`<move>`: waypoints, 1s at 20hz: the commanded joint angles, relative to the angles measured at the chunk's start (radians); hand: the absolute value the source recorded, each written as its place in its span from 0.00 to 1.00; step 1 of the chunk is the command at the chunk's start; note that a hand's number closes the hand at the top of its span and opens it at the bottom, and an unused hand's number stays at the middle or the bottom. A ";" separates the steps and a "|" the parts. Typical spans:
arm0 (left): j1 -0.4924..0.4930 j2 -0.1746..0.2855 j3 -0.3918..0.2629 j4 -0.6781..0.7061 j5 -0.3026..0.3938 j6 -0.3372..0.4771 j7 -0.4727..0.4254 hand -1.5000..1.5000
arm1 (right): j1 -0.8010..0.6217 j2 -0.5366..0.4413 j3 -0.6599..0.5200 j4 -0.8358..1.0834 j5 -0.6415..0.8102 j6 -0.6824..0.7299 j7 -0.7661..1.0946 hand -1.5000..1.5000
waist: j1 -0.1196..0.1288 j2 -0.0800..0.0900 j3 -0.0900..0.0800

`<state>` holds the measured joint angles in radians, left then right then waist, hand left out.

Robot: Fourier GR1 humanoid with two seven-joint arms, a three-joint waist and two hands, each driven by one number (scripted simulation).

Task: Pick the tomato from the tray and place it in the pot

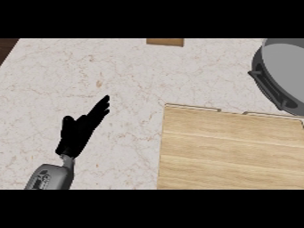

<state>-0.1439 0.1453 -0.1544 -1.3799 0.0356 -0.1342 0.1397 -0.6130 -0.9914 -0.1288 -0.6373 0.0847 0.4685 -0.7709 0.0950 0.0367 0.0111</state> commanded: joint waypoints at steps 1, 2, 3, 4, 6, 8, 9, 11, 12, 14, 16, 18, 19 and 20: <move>0.015 0.009 0.009 0.025 0.009 -0.014 -0.002 0.50 | -0.072 -0.020 0.038 0.045 0.032 0.119 -0.157 1.00 | 0.002 -0.004 -0.004; -0.042 -0.011 -0.001 0.038 -0.004 -0.001 0.017 0.50 | -0.123 0.005 0.068 0.036 0.054 0.101 -0.118 1.00 | 0.004 -0.001 -0.006; -0.015 -0.002 0.000 0.011 0.004 -0.007 0.029 0.50 | -0.103 -0.035 0.071 0.062 0.063 0.116 -0.156 1.00 | 0.004 -0.004 -0.004; -0.021 -0.004 0.004 0.024 -0.002 0.001 0.020 0.50 | -0.133 -0.002 0.104 0.055 0.088 0.094 -0.136 1.00 | 0.008 -0.003 -0.005; -0.008 -0.003 0.003 0.034 -0.003 -0.004 0.003 0.50 | -0.175 -0.003 0.134 0.069 0.118 0.077 -0.131 1.00 | 0.012 -0.002 -0.006; -0.007 0.002 -0.006 -0.004 -0.001 -0.012 0.032 0.50 | -0.198 -0.003 0.166 0.090 0.154 0.053 -0.146 1.00 | 0.015 -0.004 -0.006; -0.009 -0.015 -0.006 0.029 -0.011 0.004 0.003 0.50 | -0.228 0.020 0.194 0.089 0.181 0.028 -0.124 1.00 | 0.016 -0.001 -0.007; -0.046 0.031 0.030 0.013 0.015 -0.029 0.040 0.50 | -0.273 0.053 0.240 0.094 0.229 -0.008 -0.112 1.00 | 0.005 -0.007 -0.008; -0.039 -0.017 0.003 0.043 -0.004 0.002 0.033 0.50 | -0.302 0.100 0.263 0.094 0.249 -0.042 -0.090 1.00 | 0.007 -0.004 -0.008; -0.004 0.006 0.015 0.006 0.004 -0.005 0.042 0.50 | -0.335 0.129 0.290 0.123 0.284 -0.065 -0.099 1.00 | -0.007 -0.014 -0.009; 0.012 -0.006 -0.002 0.006 -0.016 0.008 0.025 0.50 | -0.334 0.161 0.322 0.160 0.326 -0.113 -0.139 1.00 | -0.009 -0.012 -0.008; 0.002 -0.005 0.008 0.024 -0.008 -0.003 0.002 0.50 | -0.369 0.179 0.363 0.165 0.406 -0.249 -0.110 1.00 | -0.002 -0.007 -0.008; -0.002 -0.010 0.009 0.039 -0.023 0.015 0.000 0.50 | -0.392 0.210 0.389 0.157 0.441 -0.293 -0.074 1.00 | -0.012 -0.011 -0.009; -0.036 -0.007 0.015 0.036 -0.017 0.011 0.033 0.50 | -0.395 0.210 0.406 0.161 0.479 -0.353 -0.062 1.00 | -0.019 -0.011 -0.009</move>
<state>-0.1609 0.1416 -0.1429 -1.3598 0.0262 -0.1314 0.1532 -0.9646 -0.8286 0.2098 -0.4960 0.4523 0.2383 -0.8338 0.0878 0.0260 0.0035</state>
